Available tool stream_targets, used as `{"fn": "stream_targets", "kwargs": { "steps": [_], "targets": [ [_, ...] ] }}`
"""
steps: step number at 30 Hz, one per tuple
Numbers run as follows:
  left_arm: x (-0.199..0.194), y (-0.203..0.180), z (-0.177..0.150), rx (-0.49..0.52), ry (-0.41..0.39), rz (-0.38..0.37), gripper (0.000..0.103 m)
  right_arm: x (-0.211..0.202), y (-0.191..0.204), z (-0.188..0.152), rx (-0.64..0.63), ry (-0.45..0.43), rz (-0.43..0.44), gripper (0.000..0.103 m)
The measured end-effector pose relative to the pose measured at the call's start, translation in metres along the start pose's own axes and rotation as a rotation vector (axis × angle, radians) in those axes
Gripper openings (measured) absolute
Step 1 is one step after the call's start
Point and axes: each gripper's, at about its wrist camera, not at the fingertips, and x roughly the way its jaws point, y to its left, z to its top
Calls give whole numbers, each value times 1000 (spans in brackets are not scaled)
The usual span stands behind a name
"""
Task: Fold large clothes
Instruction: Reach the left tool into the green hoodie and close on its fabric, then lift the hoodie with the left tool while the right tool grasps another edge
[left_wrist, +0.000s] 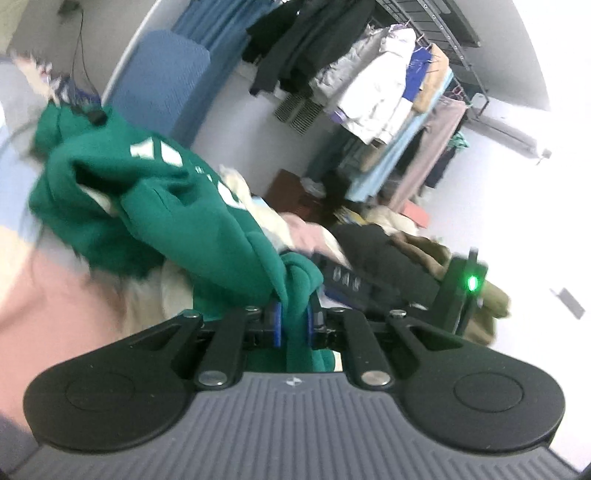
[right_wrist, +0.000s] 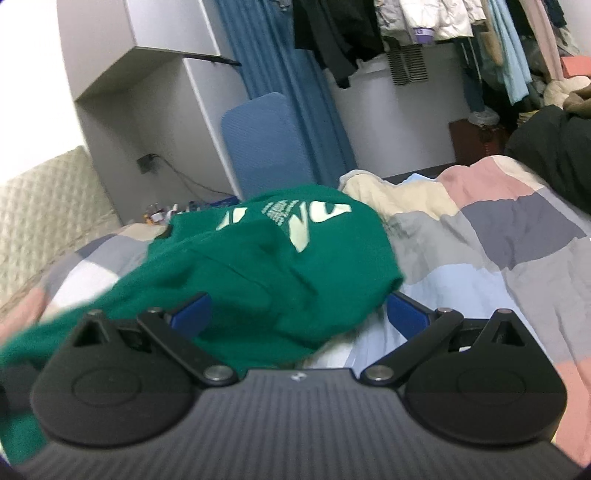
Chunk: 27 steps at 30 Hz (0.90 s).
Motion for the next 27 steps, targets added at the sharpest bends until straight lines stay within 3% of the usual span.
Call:
{"fn": "stream_targets", "kwargs": {
  "steps": [3,6,10,13,15,20,27],
  "targets": [
    [-7,0,-33,-31,63,-30,13,-23,6,-4,5,29,48,103],
    [-2,-1,-59,-12,129,23,14,-36,14,-11,-23,39,65,103],
    [10,7,-65,3,179,54,17,-37,22,-16,-69,51,48,103],
    [14,20,-55,-13,241,54,45,-31,19,-16,-55,61,33,103],
    [3,24,-52,-11,220,61,71,-29,15,-17,-28,70,34,103],
    [-27,41,-33,-54,156,81,81,-22,3,-17,58,105,55,103],
    [-36,105,18,-166,41,254,83,-11,-3,-9,104,127,68,103]
  ]
}}
